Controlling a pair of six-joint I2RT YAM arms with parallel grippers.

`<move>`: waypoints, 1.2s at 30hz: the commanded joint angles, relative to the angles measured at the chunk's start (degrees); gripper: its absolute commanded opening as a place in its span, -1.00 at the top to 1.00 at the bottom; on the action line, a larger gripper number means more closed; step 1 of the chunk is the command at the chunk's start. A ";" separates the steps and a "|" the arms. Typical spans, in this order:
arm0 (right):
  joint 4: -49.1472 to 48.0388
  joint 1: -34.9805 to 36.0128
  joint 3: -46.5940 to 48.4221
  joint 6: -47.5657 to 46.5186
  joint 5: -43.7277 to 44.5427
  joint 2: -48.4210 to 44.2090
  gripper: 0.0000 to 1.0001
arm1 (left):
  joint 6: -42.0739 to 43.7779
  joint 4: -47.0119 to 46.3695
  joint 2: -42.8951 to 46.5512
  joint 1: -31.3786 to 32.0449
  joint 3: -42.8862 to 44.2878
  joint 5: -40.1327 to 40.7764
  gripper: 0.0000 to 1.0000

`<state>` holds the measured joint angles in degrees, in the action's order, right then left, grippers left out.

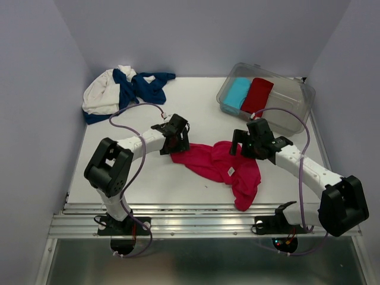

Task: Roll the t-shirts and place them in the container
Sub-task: Flatten out the T-shirt at the center of the board.

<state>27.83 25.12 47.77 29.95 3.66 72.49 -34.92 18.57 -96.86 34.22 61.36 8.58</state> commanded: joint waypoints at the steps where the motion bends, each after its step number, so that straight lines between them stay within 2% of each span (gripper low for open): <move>1: -1.20 0.19 -0.04 -0.60 0.56 1.16 -1.00 | -2.52 -0.29 -3.67 1.64 -0.28 2.67 -0.65; 3: -1.29 0.19 -0.04 -0.69 1.26 2.73 -1.00 | -3.40 0.33 -4.91 2.17 -0.02 3.54 -0.50; 6: -1.91 0.19 -0.39 -1.13 2.22 4.59 -0.99 | -3.93 -0.02 -5.80 3.14 -0.10 3.55 0.26; 7: -2.08 0.19 -0.57 -1.13 2.40 5.81 -0.90 | -3.84 -0.02 -5.54 3.14 -0.02 3.29 0.88; 8: -2.60 0.19 -0.66 -1.21 2.40 6.52 -0.81 | -3.76 0.24 -4.75 3.14 0.25 3.20 1.00; 9: -2.87 0.19 -0.92 -1.21 2.23 7.13 -0.54 | -3.58 0.50 -4.13 3.14 0.60 3.55 1.00; 12: -4.62 0.19 -1.01 -1.30 0.83 9.42 0.04 | -2.62 2.26 -0.89 3.05 2.88 5.30 1.00; 13: -5.50 0.19 -0.75 -1.30 -0.22 9.77 0.50 | -2.00 3.48 0.86 2.96 4.62 6.00 1.00; 15: -5.86 0.19 0.47 -1.30 -0.50 10.04 0.90 | -1.30 5.07 2.54 2.35 6.92 7.85 1.00; 16: -5.78 0.19 2.92 -1.56 -0.50 10.21 0.98 | -0.95 6.73 4.12 2.08 9.36 8.47 1.00; 21: -7.00 0.19 14.00 -3.41 -2.07 9.87 0.99 | 2.57 10.08 8.87 -1.51 17.28 10.05 1.00; 25: -9.37 0.19 24.55 -4.81 -7.43 9.69 0.99 | 8.27 12.28 12.22 -8.35 25.81 9.53 1.00; 29: -13.23 0.19 33.69 -5.52 -8.93 7.50 0.99 | 11.62 14.39 15.72 -14.95 35.73 7.77 1.00; 32: -18.23 0.19 33.27 -6.22 -9.02 2.15 0.99 | 12.67 15.62 18.62 -18.56 38.39 7.68 1.00; 36: -22.56 0.19 25.55 -7.54 -7.97 -6.47 0.99 | 12.94 15.01 24.16 -21.03 34.01 7.24 1.00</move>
<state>13.32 25.17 77.12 24.73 -4.08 73.78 -24.56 31.59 -77.76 14.13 97.25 15.94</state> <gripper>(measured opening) 0.022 0.026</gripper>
